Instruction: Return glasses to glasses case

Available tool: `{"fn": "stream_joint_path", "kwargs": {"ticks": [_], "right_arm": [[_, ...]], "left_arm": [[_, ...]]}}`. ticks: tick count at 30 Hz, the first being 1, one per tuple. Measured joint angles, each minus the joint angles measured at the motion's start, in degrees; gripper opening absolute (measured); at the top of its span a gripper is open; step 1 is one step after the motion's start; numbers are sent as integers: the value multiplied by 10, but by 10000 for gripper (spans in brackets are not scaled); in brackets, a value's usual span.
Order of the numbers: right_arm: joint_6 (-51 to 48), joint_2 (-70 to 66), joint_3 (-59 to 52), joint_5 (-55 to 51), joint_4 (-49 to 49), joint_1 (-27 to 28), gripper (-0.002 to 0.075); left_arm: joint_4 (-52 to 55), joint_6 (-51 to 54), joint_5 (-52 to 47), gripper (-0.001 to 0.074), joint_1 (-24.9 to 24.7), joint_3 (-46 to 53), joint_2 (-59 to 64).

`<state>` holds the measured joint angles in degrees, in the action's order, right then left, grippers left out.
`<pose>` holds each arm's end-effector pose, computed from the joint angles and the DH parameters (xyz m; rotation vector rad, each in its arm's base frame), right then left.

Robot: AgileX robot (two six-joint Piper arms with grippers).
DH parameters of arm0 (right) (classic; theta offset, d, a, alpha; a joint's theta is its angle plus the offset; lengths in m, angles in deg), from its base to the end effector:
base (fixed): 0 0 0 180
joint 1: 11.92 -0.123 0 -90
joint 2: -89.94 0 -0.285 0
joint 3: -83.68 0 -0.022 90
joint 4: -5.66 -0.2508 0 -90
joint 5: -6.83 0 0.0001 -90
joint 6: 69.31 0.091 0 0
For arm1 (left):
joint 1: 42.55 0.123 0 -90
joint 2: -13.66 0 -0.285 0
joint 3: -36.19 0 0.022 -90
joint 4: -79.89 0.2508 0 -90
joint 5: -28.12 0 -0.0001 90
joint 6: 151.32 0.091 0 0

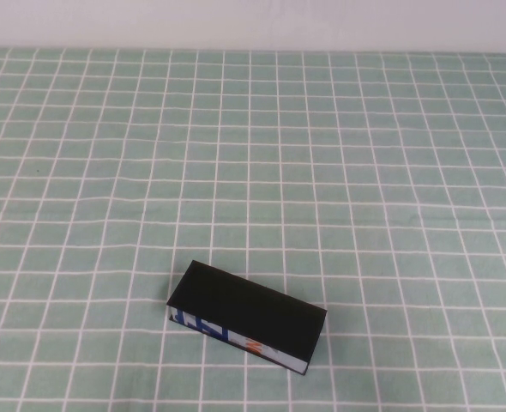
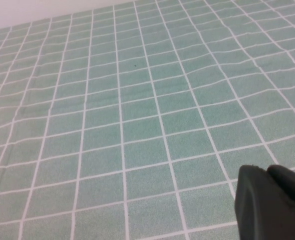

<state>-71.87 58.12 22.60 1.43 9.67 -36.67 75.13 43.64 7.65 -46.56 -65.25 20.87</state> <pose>0.0906 0.0411 0.2693 -0.4595 1.6583 0.2298 0.0528 -0.0064 0.1738 0.2541 1.8358 0.0519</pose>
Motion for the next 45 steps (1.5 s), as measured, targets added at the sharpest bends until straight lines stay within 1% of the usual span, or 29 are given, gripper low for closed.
{"fn": "stream_joint_path", "kwargs": {"ticks": [7, 10, 14, 17, 18, 23, 45], "right_arm": [[0, 101, -10, 0, 0, 75, -13], [0, 147, -29, 0, -28, 118, -13], [0, 217, -91, -27, -75, 172, -13], [0, 244, -155, -34, -122, 197, -13], [0, 245, -168, -41, -134, 201, -13], [-7, 245, -177, -152, -130, 205, -13], [-11, 246, -176, -160, -129, 205, -13]], "left_arm": [[0, -2, 0, -3, 0, 0, 0], [0, -2, 0, -3, 0, 0, 0], [0, -2, 0, -3, 0, 0, 0], [0, -2, -1, -3, 0, 0, 0], [0, -2, -1, -3, 0, 0, 0], [3, -2, -1, -3, 0, 0, -1], [5, -2, -1, -3, 0, 0, -1]]}}
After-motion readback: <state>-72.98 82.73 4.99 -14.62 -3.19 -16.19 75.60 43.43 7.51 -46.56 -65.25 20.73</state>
